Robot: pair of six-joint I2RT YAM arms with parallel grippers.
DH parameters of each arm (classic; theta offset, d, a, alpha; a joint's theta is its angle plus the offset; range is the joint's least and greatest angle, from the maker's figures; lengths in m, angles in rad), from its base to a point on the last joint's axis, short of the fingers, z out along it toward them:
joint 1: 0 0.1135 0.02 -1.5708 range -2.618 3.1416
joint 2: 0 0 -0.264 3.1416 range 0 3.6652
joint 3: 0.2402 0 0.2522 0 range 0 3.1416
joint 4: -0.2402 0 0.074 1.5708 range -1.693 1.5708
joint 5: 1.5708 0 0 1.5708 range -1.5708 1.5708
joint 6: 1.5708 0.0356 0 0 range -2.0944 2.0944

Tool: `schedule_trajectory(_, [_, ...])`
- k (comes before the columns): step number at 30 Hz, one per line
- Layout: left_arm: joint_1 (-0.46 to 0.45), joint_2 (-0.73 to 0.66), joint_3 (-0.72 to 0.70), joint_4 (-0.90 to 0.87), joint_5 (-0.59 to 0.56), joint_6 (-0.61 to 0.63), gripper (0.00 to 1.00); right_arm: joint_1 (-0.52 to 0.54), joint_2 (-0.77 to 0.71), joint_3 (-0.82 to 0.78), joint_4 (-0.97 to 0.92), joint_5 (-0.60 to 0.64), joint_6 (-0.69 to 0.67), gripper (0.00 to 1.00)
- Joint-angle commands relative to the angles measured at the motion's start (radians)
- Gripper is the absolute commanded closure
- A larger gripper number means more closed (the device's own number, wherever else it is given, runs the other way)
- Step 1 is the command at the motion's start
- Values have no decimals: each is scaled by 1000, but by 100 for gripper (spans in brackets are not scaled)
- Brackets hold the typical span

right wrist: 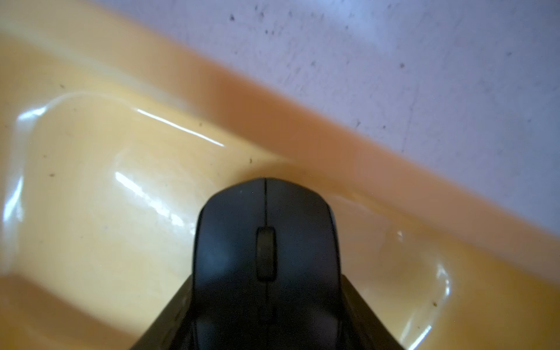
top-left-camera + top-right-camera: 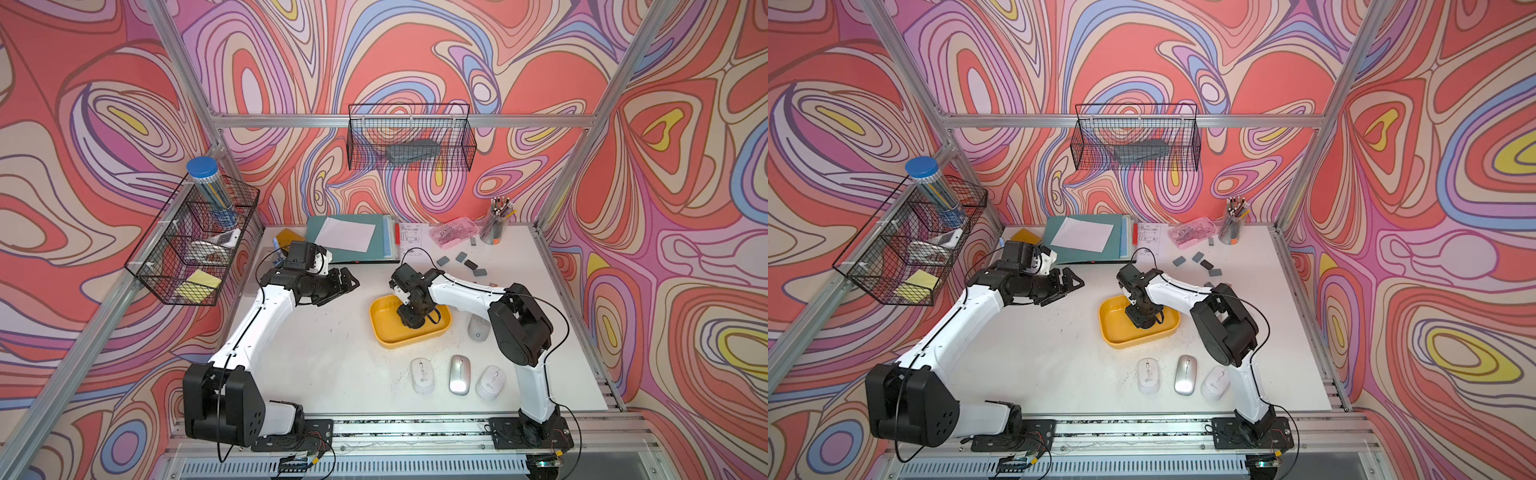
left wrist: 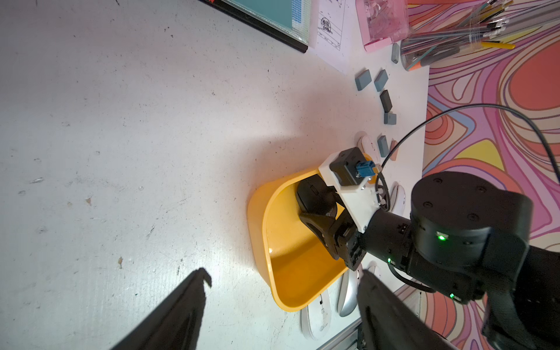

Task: Take out the mouse from the storage box
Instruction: Pick up the mouse from the storage box, then adjust the mouse in the storage box.

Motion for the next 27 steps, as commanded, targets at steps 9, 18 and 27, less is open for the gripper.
schedule_trajectory(9, [-7,-9,2,-4,18,12,18,-31,-167,52,-100,129,32,73])
schedule_trajectory(18, [-8,-26,2,-1,25,12,18,-336,-257,41,-138,310,170,73])
schedule_trajectory(27, [-11,-24,0,-1,29,12,18,-697,-202,0,-12,263,260,73])
